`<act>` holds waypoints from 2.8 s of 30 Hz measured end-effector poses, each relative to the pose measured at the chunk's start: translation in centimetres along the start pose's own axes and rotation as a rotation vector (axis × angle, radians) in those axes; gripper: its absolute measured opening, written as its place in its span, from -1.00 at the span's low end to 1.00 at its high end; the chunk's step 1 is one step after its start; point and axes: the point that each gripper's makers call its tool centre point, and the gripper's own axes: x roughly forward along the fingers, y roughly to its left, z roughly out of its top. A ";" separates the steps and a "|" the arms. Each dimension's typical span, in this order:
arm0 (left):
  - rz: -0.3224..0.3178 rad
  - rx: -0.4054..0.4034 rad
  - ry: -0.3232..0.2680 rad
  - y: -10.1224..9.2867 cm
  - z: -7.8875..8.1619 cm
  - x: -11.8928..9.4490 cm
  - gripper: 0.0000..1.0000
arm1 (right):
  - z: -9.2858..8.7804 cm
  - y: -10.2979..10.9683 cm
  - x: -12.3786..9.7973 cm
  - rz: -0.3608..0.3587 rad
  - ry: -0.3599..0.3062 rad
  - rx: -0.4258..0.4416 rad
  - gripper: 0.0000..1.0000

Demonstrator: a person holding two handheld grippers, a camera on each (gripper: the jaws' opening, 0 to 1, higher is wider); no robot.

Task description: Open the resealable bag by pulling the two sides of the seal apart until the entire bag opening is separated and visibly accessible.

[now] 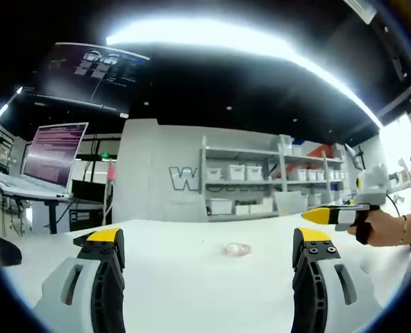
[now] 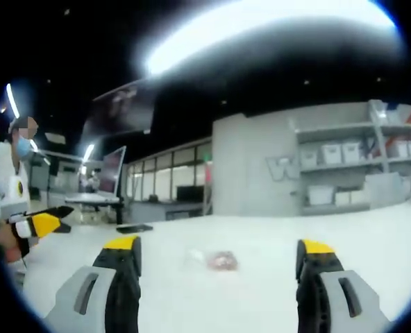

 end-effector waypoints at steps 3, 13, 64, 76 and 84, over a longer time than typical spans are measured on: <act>0.000 -0.002 0.003 0.1 -0.1 0.0 0.99 | 0.1 -0.1 -0.3 -0.004 -0.002 0.001 0.87; -0.007 -0.006 0.013 0.2 -0.7 0.5 0.99 | 0.4 -0.4 -2.4 -0.018 -0.019 0.020 0.86; -0.004 -0.008 0.038 0.0 -1.8 0.4 0.99 | 0.6 -0.9 -9.9 -0.076 -0.101 0.080 0.87; -0.009 -0.006 0.052 -0.2 -2.2 0.4 0.99 | 0.8 -0.9 -10.6 -0.068 -0.116 0.081 0.87; -0.006 -0.002 0.055 -0.1 -2.3 0.4 0.99 | 1.0 -0.9 -10.7 -0.061 -0.124 0.084 0.87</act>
